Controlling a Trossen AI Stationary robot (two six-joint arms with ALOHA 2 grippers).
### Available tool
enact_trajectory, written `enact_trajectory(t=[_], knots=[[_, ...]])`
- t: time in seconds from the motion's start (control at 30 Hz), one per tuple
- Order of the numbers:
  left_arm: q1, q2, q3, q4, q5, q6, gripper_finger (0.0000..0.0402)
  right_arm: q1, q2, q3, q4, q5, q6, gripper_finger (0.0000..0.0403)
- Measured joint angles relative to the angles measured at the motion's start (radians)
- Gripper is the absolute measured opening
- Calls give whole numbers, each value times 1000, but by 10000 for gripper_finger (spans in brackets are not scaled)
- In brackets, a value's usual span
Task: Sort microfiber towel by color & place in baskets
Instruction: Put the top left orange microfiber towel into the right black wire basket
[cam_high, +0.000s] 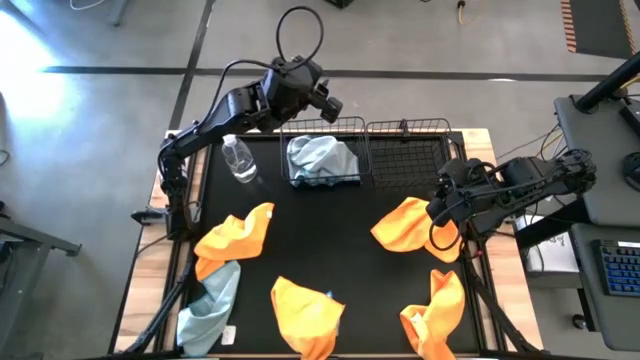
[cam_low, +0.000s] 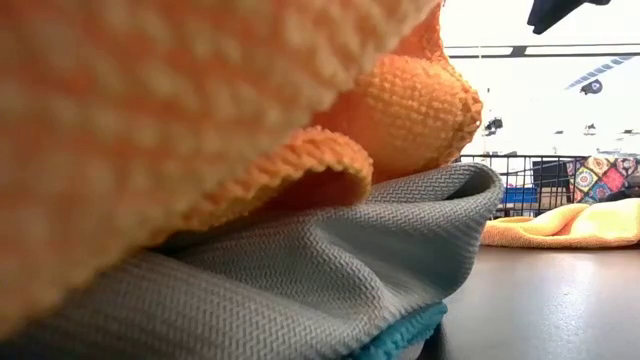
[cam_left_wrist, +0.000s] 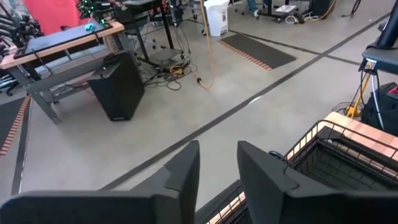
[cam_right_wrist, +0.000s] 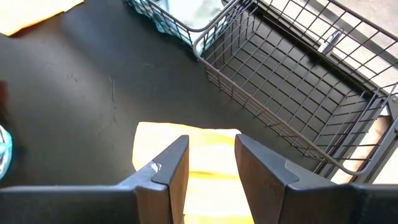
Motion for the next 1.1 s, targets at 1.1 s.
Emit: enact_trajectory(t=[1.1], knots=[[-278, -85, 2, -564, 376, -253, 119, 0, 4, 0, 0, 0, 31, 123]])
